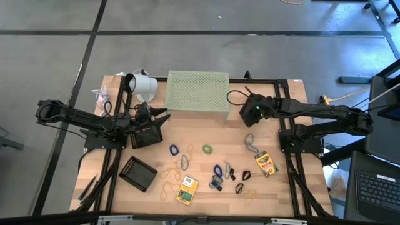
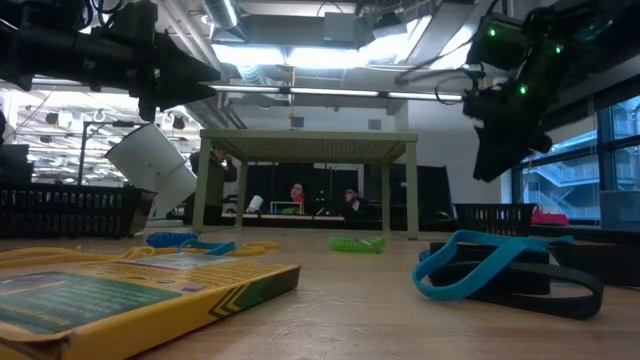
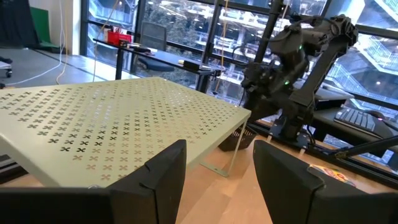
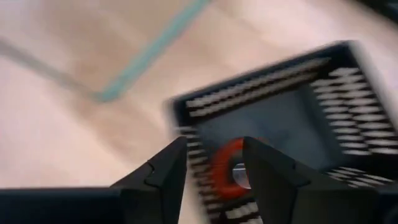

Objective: Pick & Place Office Desk Supplies
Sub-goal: Put the blue rubber band into the bottom left black bin

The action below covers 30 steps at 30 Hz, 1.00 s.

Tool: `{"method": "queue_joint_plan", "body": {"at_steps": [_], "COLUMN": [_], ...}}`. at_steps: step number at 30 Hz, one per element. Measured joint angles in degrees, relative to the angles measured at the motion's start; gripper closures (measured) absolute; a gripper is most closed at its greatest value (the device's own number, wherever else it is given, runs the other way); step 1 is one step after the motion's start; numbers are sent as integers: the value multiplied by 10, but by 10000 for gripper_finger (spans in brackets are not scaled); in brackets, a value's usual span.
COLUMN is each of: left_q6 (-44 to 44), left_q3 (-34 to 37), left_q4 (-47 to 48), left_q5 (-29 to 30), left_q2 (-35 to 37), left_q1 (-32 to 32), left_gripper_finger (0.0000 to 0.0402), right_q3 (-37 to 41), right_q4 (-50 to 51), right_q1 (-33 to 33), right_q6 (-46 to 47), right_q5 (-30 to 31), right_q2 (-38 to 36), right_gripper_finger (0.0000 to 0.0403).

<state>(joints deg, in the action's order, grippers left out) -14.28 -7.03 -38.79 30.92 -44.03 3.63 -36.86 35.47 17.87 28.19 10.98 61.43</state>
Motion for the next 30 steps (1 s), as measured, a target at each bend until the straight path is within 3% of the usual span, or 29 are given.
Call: {"method": "queue_joint_plan", "body": {"at_steps": [6,9,19,30], "left_q6": [0,0,0,0], "left_q3": [0,0,0,0], "left_q4": [0,1,5,5], "left_q5": [0,0,-1,-1], "left_q2": [0,0,0,0], "left_q1": [0,0,0,0], "left_gripper_finger": [219,219,219,219], "right_q3": [-17,5,56,56], "right_q4": [1,-4,-24,-22], "right_q1": [-38,-87,-229,-284], "right_q6": [12,21,55,26], "right_q5": [-154,-189,-131,-114], "right_q2": [0,0,0,36], "right_gripper_finger": [255,263,268,269]}}
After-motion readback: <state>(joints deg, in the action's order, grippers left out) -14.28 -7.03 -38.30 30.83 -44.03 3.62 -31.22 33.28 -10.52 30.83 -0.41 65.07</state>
